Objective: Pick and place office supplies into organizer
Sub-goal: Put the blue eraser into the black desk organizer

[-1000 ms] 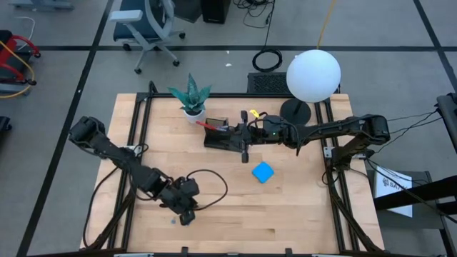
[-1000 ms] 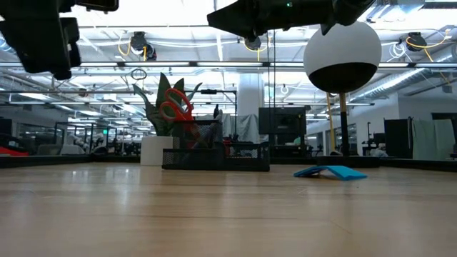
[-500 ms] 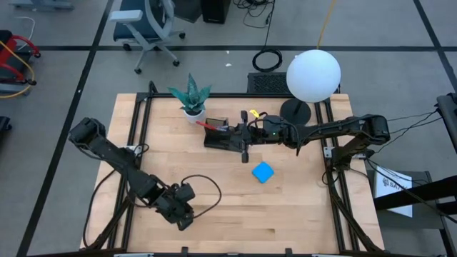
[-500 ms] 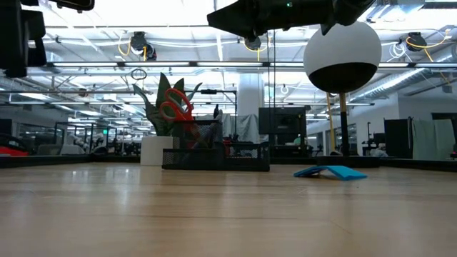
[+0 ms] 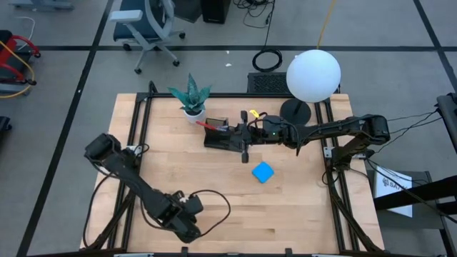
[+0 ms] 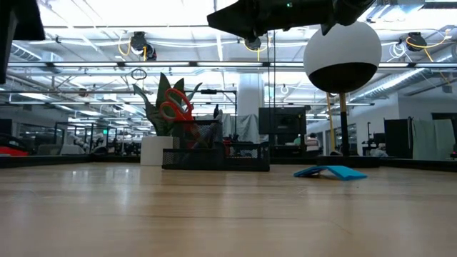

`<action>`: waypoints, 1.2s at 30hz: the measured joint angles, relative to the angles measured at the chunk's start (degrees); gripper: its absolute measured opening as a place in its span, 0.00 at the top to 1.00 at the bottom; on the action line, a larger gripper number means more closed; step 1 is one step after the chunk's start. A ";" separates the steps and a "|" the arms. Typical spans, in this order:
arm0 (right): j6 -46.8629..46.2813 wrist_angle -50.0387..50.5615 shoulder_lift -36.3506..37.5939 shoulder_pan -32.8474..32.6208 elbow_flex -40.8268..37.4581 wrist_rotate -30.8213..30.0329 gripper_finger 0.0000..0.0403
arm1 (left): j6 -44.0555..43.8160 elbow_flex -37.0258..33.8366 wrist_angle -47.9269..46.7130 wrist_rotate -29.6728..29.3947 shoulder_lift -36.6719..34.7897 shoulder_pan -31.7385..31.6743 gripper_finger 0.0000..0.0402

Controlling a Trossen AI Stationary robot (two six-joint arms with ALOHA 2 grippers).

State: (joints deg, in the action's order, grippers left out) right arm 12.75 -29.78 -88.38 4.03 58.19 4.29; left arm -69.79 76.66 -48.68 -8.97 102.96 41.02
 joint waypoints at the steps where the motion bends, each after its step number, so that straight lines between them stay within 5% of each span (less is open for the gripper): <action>1: 0.00 0.04 0.00 0.00 0.00 0.00 0.75 | -0.70 0.38 -1.27 0.14 0.64 0.00 0.85; 17: -0.04 0.10 0.00 -0.02 0.00 0.01 0.75 | -4.13 -3.47 -2.24 4.47 2.73 0.67 0.83; 30: -0.04 0.08 0.00 -0.46 0.00 0.24 0.75 | -9.06 -5.64 0.89 2.98 2.70 0.71 0.51; 36: 0.09 0.06 0.00 -0.42 0.00 0.22 0.75 | -11.38 -5.66 4.86 0.71 2.70 0.71 0.45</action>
State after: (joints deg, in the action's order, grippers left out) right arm 12.84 -29.71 -88.38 3.62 58.19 4.51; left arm -81.17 71.00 -43.82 -8.25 105.67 41.74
